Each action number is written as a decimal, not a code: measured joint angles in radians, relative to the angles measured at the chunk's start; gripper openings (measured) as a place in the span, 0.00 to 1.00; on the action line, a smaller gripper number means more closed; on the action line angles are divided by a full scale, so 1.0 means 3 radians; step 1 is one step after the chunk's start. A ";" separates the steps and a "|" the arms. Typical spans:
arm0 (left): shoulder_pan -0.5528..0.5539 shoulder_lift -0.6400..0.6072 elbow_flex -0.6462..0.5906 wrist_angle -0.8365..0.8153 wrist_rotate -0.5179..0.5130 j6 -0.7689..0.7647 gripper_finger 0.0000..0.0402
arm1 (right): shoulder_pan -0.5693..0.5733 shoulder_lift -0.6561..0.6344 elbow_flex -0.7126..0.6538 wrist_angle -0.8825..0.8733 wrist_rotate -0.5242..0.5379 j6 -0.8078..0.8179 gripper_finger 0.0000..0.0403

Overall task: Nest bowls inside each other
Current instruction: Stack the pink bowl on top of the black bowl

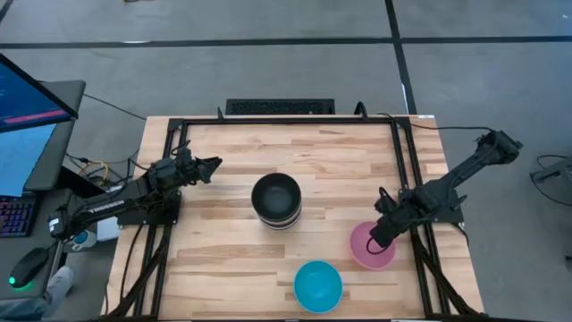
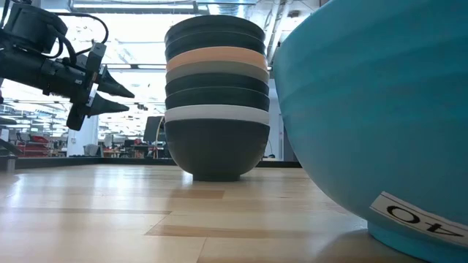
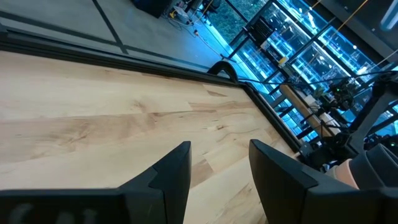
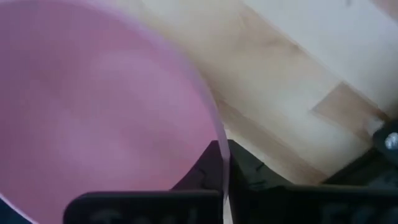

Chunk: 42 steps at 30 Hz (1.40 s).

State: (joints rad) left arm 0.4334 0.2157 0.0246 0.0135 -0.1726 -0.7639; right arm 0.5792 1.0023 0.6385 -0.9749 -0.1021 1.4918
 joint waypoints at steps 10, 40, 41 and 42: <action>0.0000 0.0001 -0.0001 0.0000 -0.0028 0.0001 0.38 | -0.0493 0.0133 0.1267 -0.0689 0.0240 -0.0583 0.04; 0.0001 0.0000 -0.0001 0.0000 -0.0062 0.0001 0.38 | -0.2198 0.3378 0.5699 -0.1799 -0.0073 -0.3691 0.09; 0.0000 0.0001 -0.0001 0.0000 -0.0062 0.0001 0.38 | -0.2185 0.3410 0.5698 -0.1800 -0.0116 -0.3691 0.08; -0.0001 0.0001 -0.0001 0.0000 -0.0062 0.0001 0.38 | -0.2162 0.3447 0.5698 -0.1802 -0.0162 -0.3693 0.06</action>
State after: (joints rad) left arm 0.4332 0.2161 0.0242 0.0135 -0.1913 -0.7635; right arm -0.0693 2.0364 2.3478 -1.5154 -0.1506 0.3838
